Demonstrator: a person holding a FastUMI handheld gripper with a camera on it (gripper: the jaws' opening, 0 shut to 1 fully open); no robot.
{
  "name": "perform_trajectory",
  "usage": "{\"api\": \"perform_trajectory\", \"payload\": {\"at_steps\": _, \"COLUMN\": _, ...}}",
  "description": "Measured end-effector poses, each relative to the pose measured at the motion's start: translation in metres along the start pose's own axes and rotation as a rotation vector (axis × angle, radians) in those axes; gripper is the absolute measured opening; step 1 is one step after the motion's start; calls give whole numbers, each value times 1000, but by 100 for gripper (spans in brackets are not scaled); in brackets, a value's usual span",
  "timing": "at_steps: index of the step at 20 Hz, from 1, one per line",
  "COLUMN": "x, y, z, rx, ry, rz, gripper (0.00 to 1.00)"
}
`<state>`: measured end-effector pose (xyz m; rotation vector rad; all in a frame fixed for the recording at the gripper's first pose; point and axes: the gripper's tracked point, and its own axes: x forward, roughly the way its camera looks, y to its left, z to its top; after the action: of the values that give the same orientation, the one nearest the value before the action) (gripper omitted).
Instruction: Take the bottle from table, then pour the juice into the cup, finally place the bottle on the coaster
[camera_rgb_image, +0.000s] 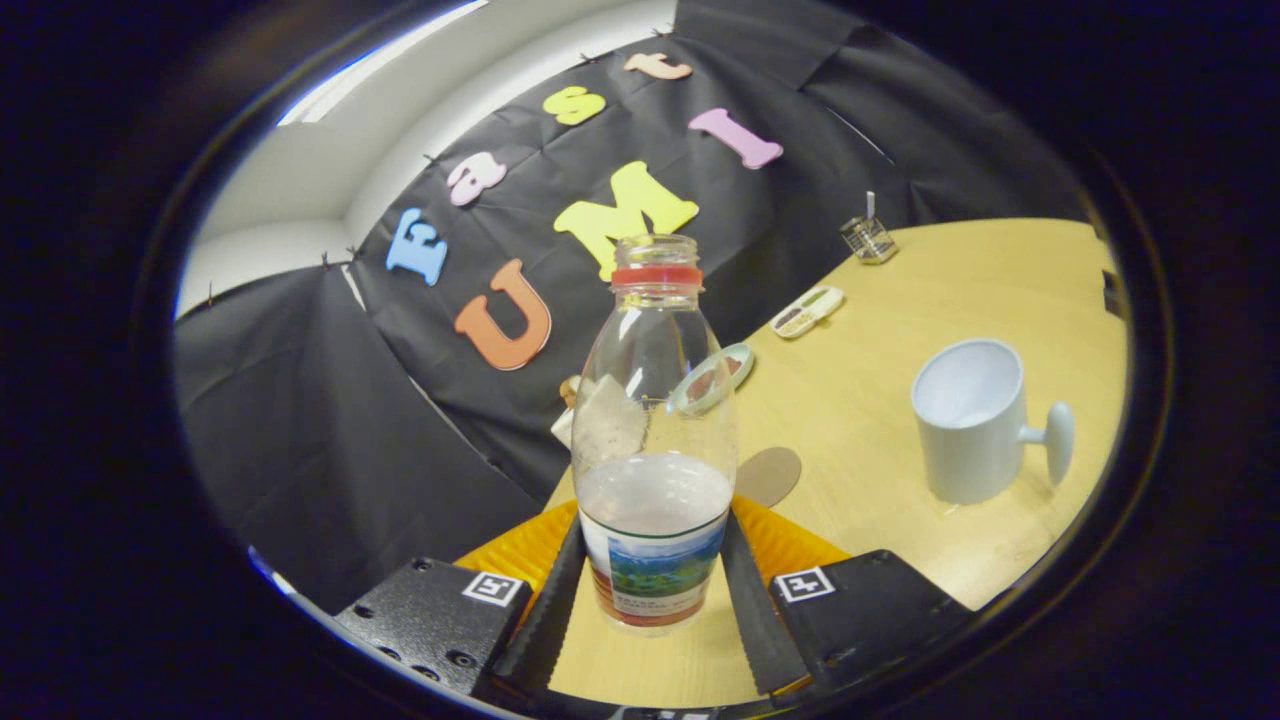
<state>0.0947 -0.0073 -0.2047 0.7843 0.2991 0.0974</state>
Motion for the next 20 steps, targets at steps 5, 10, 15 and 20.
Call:
{"api": "perform_trajectory", "payload": {"at_steps": 5, "x": 0, "y": 5, "z": 1, "rx": 294, "ry": -8, "rz": 55, "gripper": 76}}
{"api": "perform_trajectory", "payload": {"at_steps": 10, "x": 0, "y": -7, "z": 3, "rx": 473, "ry": -20, "rz": 37, "gripper": 76}}
{"api": "perform_trajectory", "payload": {"at_steps": 15, "x": -4, "y": -13, "z": 10, "rx": 568, "ry": -35, "rz": 32, "gripper": 76}}
{"api": "perform_trajectory", "payload": {"at_steps": 20, "x": 7, "y": -9, "z": 27, "rx": 646, "ry": -59, "rz": 55, "gripper": 76}}
